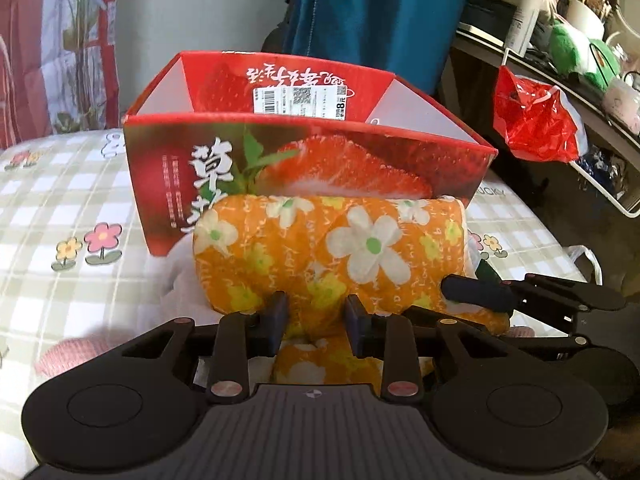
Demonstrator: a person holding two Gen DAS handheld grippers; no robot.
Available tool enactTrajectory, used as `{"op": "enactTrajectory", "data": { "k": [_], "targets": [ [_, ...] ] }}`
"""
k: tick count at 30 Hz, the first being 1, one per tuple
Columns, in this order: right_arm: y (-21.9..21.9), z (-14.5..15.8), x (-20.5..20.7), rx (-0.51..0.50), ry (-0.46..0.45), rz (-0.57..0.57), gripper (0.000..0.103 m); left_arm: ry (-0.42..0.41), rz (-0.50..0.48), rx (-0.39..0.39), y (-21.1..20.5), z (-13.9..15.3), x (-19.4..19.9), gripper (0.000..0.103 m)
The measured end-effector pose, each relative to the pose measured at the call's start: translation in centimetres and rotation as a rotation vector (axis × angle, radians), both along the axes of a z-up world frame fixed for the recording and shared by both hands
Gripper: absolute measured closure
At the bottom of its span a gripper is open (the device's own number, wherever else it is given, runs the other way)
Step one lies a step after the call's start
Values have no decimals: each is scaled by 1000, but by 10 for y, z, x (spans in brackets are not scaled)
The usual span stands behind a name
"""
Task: Organize soft objects
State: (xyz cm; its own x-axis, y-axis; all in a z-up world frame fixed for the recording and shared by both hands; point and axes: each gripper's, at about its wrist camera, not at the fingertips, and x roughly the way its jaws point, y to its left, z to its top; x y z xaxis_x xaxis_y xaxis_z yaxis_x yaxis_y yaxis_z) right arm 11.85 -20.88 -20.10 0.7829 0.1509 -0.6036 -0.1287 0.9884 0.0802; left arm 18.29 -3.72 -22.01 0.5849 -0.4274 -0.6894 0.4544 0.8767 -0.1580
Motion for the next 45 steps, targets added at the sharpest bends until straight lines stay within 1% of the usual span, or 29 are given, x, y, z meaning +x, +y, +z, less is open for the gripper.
{"op": "enactTrajectory", "data": {
  "k": [6, 9, 13, 17, 22, 29, 37, 39, 41, 45],
  "targets": [
    [-3, 0, -2, 14, 1, -3, 59, 11, 7, -21, 5, -4, 0, 70],
    [-6, 4, -5, 40, -10, -19, 60, 17, 8, -32, 7, -3, 1, 70],
    [-14, 10, -9, 56, -43, -65, 60, 18, 13, -38, 8, -4, 0, 70],
    [-24, 15, -12, 49, -73, -140, 59, 19, 12, -39, 8, -4, 0, 70],
    [-39, 7, -11, 95, -33, -193, 59, 18, 13, -40, 8, -4, 1, 70],
    [-36, 3, -10, 114, -17, -159, 59, 16, 16, -37, 7, -5, 2, 70],
    [-34, 1, -1, 120, 6, -156, 59, 14, 20, -33, 6, -6, 1, 70],
    [-33, 3, 0, 128, 9, -155, 61, 18, 22, -38, 7, -6, 2, 70],
    [-32, 7, -3, 126, -1, -150, 71, 21, 26, -40, 7, -7, 3, 70],
    [-27, 19, -9, 99, -43, -126, 80, 20, 28, -40, 6, -8, 3, 70]
  ]
}}
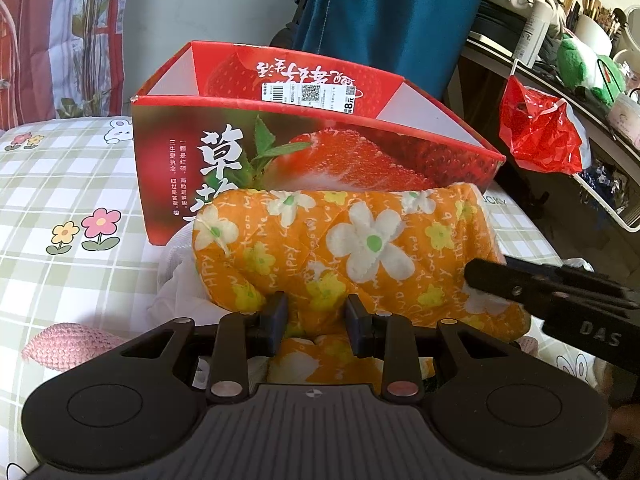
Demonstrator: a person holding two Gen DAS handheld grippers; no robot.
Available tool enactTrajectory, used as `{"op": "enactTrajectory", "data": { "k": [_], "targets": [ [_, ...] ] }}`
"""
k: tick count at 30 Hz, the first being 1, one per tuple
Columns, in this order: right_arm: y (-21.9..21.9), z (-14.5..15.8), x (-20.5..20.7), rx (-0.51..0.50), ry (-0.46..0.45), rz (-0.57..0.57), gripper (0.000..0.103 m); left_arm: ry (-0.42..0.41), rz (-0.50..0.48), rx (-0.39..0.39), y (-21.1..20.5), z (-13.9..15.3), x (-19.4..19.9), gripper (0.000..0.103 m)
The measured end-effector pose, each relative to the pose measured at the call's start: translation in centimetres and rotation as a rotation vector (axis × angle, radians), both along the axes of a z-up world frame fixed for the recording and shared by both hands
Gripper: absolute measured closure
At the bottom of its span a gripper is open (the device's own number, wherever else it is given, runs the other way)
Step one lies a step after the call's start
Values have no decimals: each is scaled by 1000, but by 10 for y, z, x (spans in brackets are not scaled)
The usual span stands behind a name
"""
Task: Organize soft objects
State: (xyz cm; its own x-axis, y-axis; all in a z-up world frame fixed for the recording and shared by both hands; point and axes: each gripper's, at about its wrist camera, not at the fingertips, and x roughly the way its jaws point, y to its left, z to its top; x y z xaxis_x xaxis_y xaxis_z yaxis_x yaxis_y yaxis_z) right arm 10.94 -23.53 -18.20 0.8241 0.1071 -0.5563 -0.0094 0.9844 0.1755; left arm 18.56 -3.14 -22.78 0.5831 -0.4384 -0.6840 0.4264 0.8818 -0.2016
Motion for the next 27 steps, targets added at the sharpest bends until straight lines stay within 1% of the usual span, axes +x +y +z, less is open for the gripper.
{"op": "enactTrajectory", "data": {
  "k": [2, 4, 7, 9, 10, 13, 15, 19, 21, 22, 23, 25, 27],
  "targets": [
    [5, 6, -3, -17, -22, 24, 84, 1, 1, -1, 0, 0, 0, 70],
    [10, 11, -5, -25, -40, 57, 84, 0, 1, 2, 0, 0, 0, 70],
    [15, 10, -4, -42, -29, 74, 85, 0, 1, 0, 0, 0, 0, 70],
    [11, 7, -3, -23, -17, 61, 95, 2, 2, -9, 1, 0, 0, 70],
    [8, 6, -3, -18, -11, 48, 96, 3, 3, -16, 2, 2, 0, 70],
    [-1, 2, -4, 6, -9, 27, 97, -5, 15, -50, 10, 9, 2, 69],
    [-3, -1, -3, 4, -8, 24, 97, -10, 31, -66, 17, 15, 4, 69],
    [-5, -5, -4, 7, -7, 26, 97, -25, 94, -82, 30, 24, 7, 68],
    [-4, -5, -3, 4, -9, 25, 97, -38, 150, -71, 37, 27, 9, 62],
    [-5, -5, -3, 4, -7, 22, 97, -38, 174, -66, 40, 27, 12, 57],
    [-5, -6, -3, 5, -7, 19, 97, -29, 186, -72, 43, 26, 15, 56],
    [-6, -6, -2, 8, -4, 13, 97, 8, 189, -87, 47, 22, 22, 56],
    [-7, -7, -2, 12, -1, 12, 97, 26, 185, -99, 47, 19, 28, 56]
  ]
}}
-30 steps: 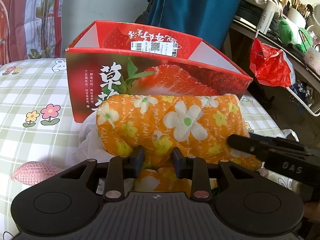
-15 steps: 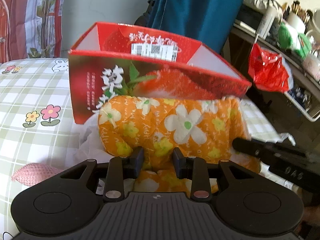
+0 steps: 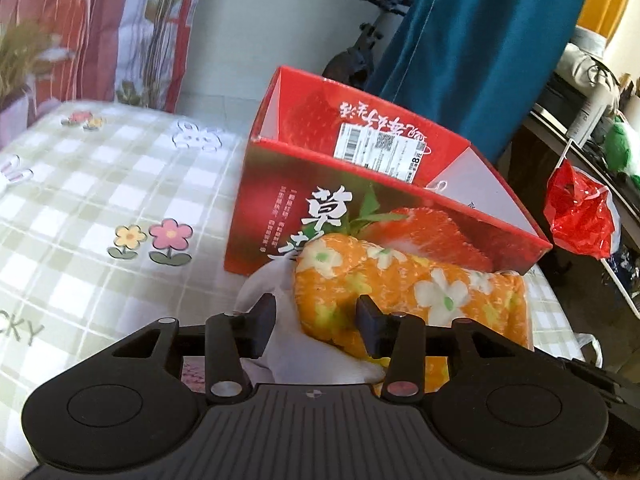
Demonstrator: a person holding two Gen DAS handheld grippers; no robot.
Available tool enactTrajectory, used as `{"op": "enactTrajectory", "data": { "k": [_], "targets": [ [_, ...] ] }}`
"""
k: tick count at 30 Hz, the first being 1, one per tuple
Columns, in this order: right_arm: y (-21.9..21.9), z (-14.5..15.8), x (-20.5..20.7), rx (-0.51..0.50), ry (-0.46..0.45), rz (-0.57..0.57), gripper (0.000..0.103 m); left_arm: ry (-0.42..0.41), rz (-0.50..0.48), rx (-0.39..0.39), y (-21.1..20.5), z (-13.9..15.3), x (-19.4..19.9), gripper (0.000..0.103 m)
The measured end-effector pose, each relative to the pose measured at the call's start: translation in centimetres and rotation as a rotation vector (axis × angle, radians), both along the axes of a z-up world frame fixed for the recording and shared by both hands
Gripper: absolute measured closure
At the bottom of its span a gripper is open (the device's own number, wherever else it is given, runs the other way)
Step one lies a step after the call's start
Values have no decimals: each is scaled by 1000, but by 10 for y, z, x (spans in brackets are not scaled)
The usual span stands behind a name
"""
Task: Organize soft objects
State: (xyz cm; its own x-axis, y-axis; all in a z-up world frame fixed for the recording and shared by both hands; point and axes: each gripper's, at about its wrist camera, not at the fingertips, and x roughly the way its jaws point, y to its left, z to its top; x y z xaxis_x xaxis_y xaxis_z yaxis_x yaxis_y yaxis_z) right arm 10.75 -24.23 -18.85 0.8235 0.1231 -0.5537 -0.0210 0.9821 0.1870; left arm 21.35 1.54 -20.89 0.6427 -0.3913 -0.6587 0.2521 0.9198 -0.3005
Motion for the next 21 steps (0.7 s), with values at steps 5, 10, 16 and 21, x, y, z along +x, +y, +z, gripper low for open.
{"op": "enactTrajectory", "data": {
  "k": [5, 10, 16, 21],
  "targets": [
    [0, 0, 0, -1, 2, 1, 97, -24, -53, 53, -9, 2, 1, 80],
    [2, 9, -3, 12, -28, 23, 97, -98, -56, 54, -9, 21, -13, 86],
    [5, 37, -8, -17, -131, 61, 97, -211, -70, 46, -12, 58, -22, 86],
    [4, 66, 2, -66, -211, 91, 97, -274, -69, 44, -21, 82, -12, 86]
  ]
}}
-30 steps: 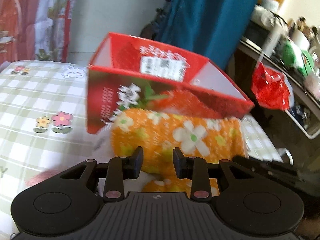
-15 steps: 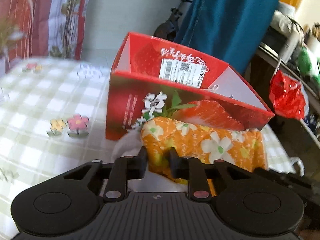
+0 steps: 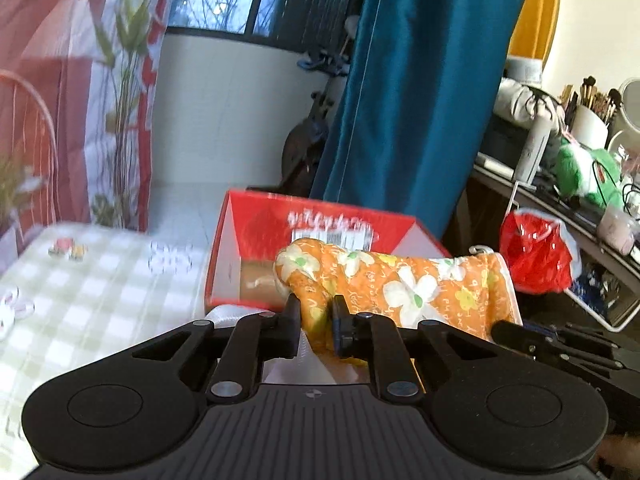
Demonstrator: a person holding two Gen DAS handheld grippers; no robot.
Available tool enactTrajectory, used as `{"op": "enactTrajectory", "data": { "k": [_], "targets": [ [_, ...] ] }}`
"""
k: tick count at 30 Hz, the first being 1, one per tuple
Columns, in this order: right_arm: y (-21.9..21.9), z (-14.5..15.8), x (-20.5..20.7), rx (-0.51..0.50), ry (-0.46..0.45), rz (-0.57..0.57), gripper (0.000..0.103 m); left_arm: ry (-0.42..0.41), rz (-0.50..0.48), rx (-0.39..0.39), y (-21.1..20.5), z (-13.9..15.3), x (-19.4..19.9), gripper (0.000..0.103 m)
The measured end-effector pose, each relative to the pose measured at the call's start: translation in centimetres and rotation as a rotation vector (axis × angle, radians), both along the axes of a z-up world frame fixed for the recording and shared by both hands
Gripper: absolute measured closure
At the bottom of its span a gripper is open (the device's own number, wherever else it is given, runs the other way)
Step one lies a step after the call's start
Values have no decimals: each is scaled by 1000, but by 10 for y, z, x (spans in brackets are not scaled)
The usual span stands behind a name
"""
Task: Organize soft objects
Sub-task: 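Lower the orange towel into the red box and open the right tool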
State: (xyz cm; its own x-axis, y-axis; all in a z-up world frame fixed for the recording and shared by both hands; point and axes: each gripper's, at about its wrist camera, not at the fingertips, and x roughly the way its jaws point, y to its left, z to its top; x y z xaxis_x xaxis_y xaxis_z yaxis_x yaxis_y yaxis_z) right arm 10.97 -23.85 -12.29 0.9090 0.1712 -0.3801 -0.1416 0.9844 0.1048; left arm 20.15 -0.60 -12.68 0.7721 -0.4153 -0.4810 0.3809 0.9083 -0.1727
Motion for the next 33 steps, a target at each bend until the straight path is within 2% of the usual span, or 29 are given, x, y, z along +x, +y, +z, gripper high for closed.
{"op": "enactTrajectory", "data": {
  "k": [7, 12, 15, 20, 24, 28, 30, 32, 33],
  "targets": [
    [-1, 34, 42, -93, -87, 25, 97, -55, 40, -14, -10, 18, 27, 86],
    [0, 38, 86, -163, -100, 5, 97, -13, 77, -34, -9, 7, 58, 86],
    [-1, 28, 115, -179, -72, -37, 97, -9, 96, -14, -14, 1, 70, 84],
    [10, 1, 146, -249, -12, -82, 97, 2, 123, 23, -19, 0, 82, 75],
    [8, -15, 158, -262, 51, -133, 97, 8, 102, 48, -19, -3, 80, 75],
    [4, -26, 166, -285, 126, -137, 96, 30, 94, 53, -12, -8, 80, 75],
    [1, -29, 166, -292, 158, -154, 94, 41, 89, 51, -9, -8, 78, 74],
    [-3, -30, 165, -282, 189, -171, 83, 46, 76, 50, -6, -7, 75, 67],
    [-4, -29, 162, -286, 187, -185, 81, 47, 63, 51, -4, -6, 72, 64]
  ]
}}
